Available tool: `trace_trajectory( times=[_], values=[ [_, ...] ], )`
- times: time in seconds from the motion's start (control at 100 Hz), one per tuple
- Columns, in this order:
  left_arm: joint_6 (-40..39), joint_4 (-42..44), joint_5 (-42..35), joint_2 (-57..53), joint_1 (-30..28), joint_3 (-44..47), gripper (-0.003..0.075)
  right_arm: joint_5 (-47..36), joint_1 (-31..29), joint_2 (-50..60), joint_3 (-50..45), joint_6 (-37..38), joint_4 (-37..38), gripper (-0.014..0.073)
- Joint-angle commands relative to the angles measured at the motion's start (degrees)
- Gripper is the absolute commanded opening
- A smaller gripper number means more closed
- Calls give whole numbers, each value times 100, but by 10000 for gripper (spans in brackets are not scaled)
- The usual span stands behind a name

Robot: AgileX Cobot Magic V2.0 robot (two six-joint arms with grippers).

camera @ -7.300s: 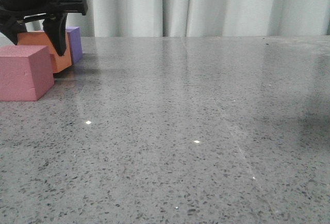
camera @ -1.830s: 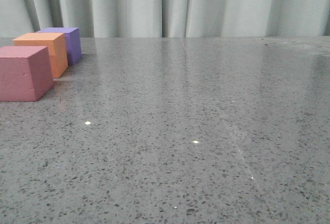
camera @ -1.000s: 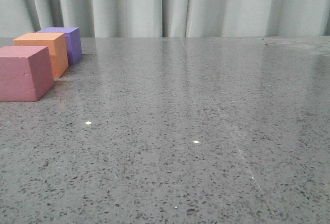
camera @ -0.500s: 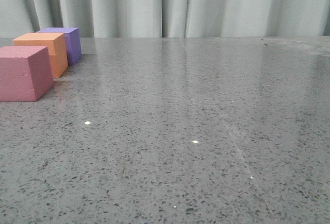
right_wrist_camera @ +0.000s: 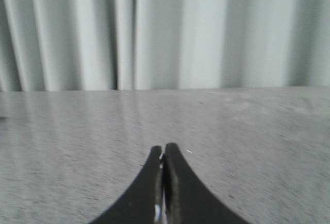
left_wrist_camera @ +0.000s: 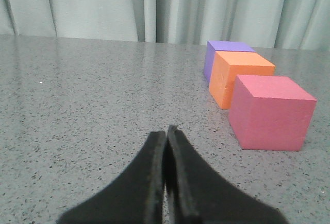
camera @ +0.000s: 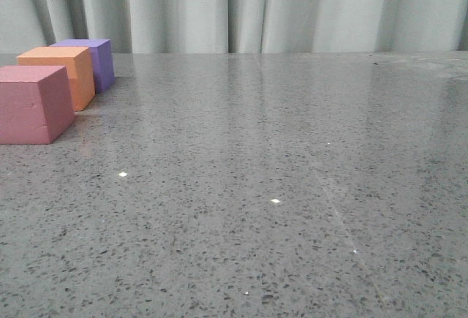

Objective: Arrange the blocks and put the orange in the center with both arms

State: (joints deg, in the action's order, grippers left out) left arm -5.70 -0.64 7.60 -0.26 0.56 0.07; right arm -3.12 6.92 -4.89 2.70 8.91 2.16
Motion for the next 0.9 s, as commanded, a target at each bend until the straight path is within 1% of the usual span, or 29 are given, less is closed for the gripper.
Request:
trace_trajectory(
  times=[0.0,0.1,0.29,0.34,0.38,0.47,0.7,0.89],
  values=[
    [17,-48,-458,-191,11,113,-19,-495,-258,59,-6,-55,171,-122],
    [17,-48,-458,-191,11,113,-19,-408,-479,112,-108,-60,235,-122],
    [17,-48,-458,-191,11,113,-19,-343,-650,274,-291,-135,235,-122],
    [17,-48,-458,-191,11,113,-19,-352,-650,388,-410,-135,229,-122],
    [17,-48,-458,-191,11,113,-19,-78,-650,481,-396,-135,229,-122],
    [17,-48,-458,-191,11,113,-19,142,-650,703,-397,-135,229,-122],
    [17,-48,-458,-191,11,113,-19,376,-645,701,-397,-135,234,-122],
    [17,-48,-458,-191,11,113,-19,401,-645,701,-397,-135,234,-122]
  ],
)
